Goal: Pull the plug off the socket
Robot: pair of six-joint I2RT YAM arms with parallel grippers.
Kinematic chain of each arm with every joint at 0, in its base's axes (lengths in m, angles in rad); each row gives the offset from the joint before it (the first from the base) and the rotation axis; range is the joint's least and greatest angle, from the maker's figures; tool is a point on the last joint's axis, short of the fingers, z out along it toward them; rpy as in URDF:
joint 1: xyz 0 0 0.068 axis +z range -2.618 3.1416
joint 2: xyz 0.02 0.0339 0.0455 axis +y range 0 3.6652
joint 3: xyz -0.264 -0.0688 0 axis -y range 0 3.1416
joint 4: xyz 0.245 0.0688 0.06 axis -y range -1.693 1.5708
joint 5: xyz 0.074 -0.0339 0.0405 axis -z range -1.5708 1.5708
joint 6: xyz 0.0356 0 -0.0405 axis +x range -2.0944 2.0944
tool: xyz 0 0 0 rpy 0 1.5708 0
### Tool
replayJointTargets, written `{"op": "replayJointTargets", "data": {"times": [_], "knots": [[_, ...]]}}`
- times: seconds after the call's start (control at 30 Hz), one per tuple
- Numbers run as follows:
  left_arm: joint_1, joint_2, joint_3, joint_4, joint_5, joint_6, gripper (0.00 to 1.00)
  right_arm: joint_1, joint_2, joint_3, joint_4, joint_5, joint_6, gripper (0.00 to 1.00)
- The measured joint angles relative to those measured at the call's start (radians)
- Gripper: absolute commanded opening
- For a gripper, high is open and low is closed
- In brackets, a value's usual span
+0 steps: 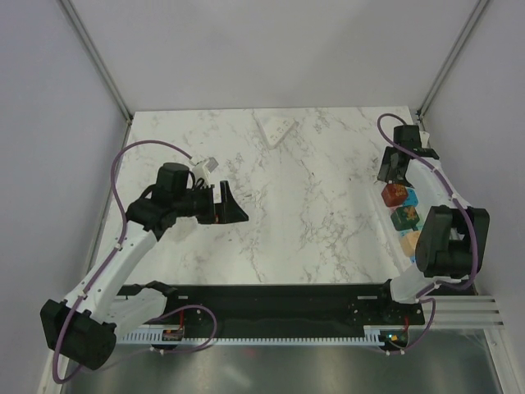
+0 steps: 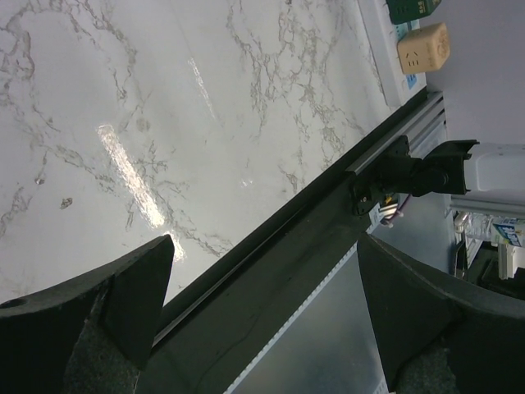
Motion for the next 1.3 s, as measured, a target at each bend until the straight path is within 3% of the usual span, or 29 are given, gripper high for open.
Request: {"op": "replayJointTargets", "data": {"times": [0.37,0.67,0.8,0.93,1.03,1.1,1.23,1.3], "knots": [[-0.005,-0.037,0.0,0.0,0.003,-0.001,1.0,-0.008,0.041,-0.018,0.008,-0.122,-0.028,0.98],[-0.008,-0.038,0.0,0.0,0.003,-0.001,1.0,-0.016,0.041,-0.06,0.014,-0.161,-0.027,0.88],[-0.009,-0.037,-0.001,0.0,0.003,-0.002,1.0,-0.018,0.046,-0.061,0.017,-0.168,-0.027,0.73],[-0.01,-0.031,-0.001,0.0,0.002,-0.002,1.0,-0.013,0.049,-0.061,0.018,-0.164,-0.021,0.66],[-0.014,-0.018,-0.005,0.0,0.002,-0.002,0.99,0.008,0.055,-0.061,0.026,-0.137,-0.008,0.53],[-0.021,-0.004,-0.012,0.0,0.0,-0.002,0.99,0.027,0.06,-0.06,0.039,-0.126,0.005,0.38],[-0.033,0.015,-0.022,0.0,-0.005,-0.003,0.99,0.058,0.068,-0.058,0.069,-0.115,0.047,0.24],[-0.04,0.018,-0.022,0.001,-0.006,-0.008,0.98,0.076,0.071,-0.058,0.083,-0.107,0.077,0.22]]}}
